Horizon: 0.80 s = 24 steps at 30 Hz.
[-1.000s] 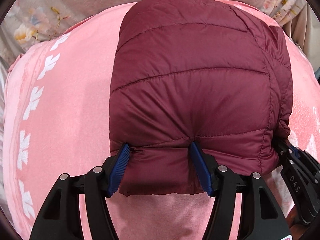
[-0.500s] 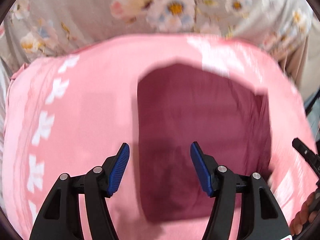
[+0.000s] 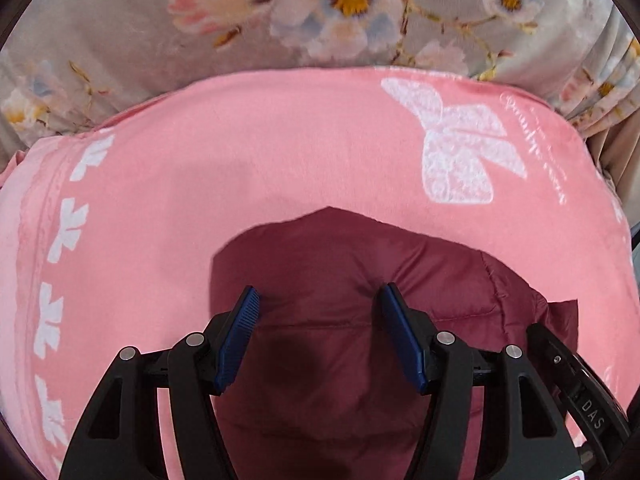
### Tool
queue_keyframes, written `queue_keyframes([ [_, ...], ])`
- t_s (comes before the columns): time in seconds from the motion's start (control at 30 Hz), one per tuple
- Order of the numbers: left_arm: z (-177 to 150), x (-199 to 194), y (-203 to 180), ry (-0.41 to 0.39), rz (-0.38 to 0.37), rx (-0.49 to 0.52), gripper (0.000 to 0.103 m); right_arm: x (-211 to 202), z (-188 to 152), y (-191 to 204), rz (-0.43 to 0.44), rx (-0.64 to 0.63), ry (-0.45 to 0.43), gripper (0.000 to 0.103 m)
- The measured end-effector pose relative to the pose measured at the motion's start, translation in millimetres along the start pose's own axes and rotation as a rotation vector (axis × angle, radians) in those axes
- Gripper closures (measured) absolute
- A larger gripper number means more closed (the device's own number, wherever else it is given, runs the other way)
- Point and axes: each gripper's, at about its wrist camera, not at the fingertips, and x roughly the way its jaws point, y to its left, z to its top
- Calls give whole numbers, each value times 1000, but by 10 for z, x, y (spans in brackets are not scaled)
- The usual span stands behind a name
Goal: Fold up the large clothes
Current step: 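Open both tools and release the folded jacket bundle, then grasp the maroon jacket bundle's edge with both tools side by side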
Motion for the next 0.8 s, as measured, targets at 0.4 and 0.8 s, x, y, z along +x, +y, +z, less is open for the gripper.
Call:
queue_keyframes([
  [0.4,-180,376,-148,-58,62,60,37,385,-74,-48,-85,-85,-48,79],
  [0.8,-256,519,-218,-132,111,61,32,501,-141,12,-132,-140,-103,79],
])
